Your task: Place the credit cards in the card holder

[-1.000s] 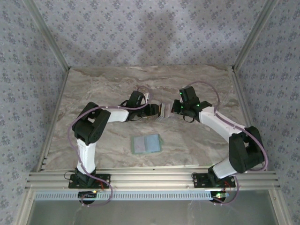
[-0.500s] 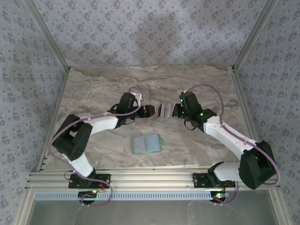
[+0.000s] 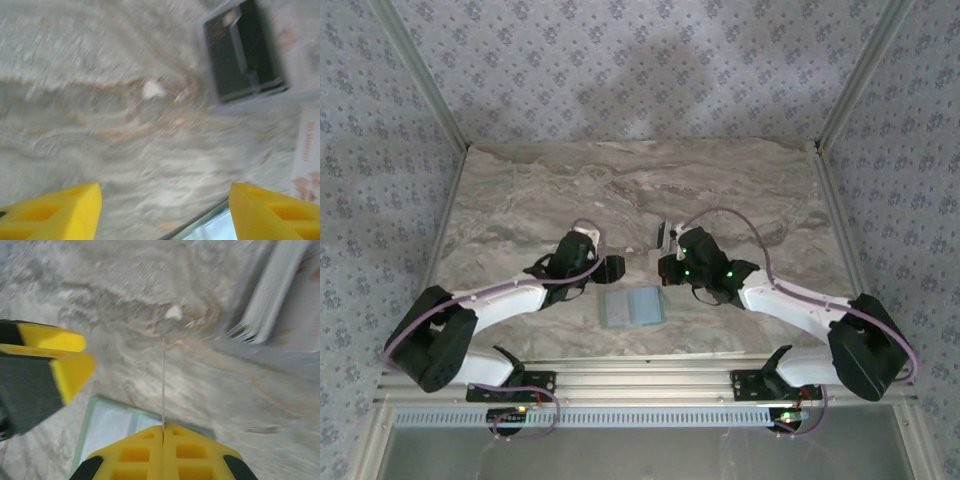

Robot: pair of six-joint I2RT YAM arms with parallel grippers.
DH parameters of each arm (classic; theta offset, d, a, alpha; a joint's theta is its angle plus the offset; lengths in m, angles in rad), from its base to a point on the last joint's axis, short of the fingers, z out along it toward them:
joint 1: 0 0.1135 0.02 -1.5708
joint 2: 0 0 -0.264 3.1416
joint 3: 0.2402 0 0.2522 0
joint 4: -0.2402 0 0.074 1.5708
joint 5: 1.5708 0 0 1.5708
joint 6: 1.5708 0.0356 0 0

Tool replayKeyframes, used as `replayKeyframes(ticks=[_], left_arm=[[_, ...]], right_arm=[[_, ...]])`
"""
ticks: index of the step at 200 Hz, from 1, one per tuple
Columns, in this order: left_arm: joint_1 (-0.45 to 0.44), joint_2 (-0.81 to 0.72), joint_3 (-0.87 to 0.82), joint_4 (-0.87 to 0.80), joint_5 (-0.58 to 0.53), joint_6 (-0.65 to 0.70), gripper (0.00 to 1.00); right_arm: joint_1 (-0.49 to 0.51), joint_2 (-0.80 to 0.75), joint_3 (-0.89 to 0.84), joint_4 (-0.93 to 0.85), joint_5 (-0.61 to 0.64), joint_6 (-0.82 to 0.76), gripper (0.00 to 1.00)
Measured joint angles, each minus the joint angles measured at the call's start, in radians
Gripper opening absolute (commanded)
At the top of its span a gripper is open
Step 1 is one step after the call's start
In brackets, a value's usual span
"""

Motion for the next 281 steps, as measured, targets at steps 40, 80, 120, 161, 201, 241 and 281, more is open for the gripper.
replayKeyframes(ticks=[40, 80, 120, 161, 201, 241, 281], left_arm=[[-0.101, 0.018, -0.033, -0.034, -0.093, 0.001, 0.66], [-0.164, 0.017, -0.047, -0.056, -0.191, 0.000, 0.65], [-0.227, -0.034, -0.079, -0.103, -0.288, -0.011, 0.62], [-0.263, -0.043, -0.095, -0.122, -0.340, -0.030, 0.57], [-0.290, -0.042, -0.100, -0.129, -0.375, -0.045, 0.55], [-0.301, -0.030, -0.111, -0.129, -0.398, -0.055, 0.52], [-0.309, -0.014, -0.111, -0.120, -0.415, -0.068, 0.49]], right_arm=[[0.005, 0.068, -0.042, 0.102, -0.141, 0.014, 0.00], [0.011, 0.095, -0.058, 0.174, -0.214, 0.041, 0.00], [0.017, 0.097, -0.096, 0.200, -0.256, 0.068, 0.00], [0.018, 0.100, -0.123, 0.229, -0.299, 0.102, 0.00], [0.017, 0.114, -0.135, 0.252, -0.347, 0.142, 0.00], [0.002, 0.157, -0.142, 0.274, -0.413, 0.196, 0.00], [-0.027, 0.185, -0.158, 0.285, -0.456, 0.236, 0.00]])
